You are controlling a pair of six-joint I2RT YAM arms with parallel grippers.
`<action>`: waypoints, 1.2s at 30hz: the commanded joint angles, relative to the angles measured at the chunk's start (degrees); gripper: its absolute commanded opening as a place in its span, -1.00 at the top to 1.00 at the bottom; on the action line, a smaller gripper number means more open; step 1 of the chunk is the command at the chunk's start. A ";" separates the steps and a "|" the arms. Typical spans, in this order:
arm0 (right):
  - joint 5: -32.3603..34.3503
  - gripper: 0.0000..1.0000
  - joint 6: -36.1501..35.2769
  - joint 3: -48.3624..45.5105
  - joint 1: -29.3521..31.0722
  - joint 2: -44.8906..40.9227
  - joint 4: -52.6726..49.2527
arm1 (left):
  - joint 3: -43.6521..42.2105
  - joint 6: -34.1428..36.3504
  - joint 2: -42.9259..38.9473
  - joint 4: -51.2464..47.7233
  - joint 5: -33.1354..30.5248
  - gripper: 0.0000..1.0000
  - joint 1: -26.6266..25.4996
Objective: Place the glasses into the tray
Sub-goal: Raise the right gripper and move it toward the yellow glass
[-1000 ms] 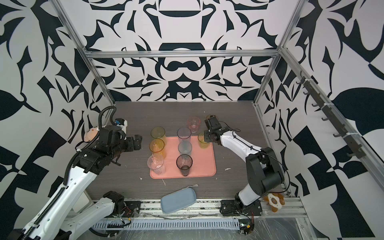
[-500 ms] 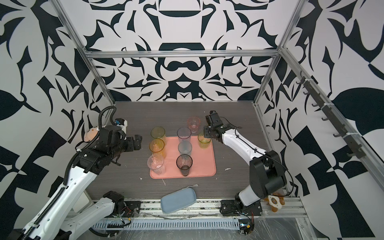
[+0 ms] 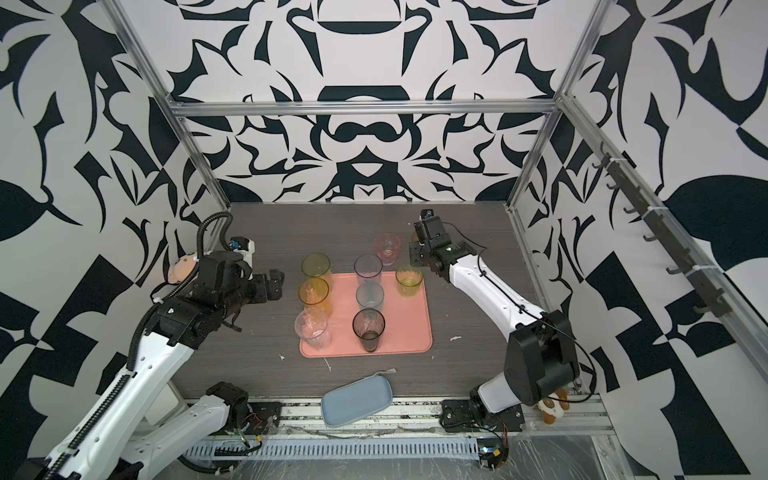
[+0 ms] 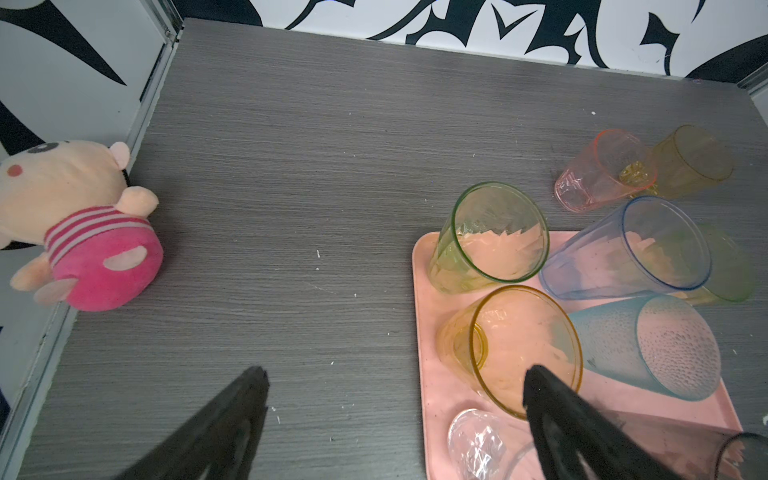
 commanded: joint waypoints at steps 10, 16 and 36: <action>2.57 0.05 0.83 8.36 -5.50 6.20 0.62 | -0.17 -0.15 -0.21 -0.55 0.17 -0.99 -0.02; -0.75 0.03 4.17 10.40 -7.94 9.13 2.87 | -0.14 -0.15 -0.30 -0.57 0.09 -0.99 -0.01; -5.78 0.03 6.87 18.42 -11.43 20.90 -0.61 | -0.09 -0.16 -0.56 -0.53 0.33 -0.99 -0.02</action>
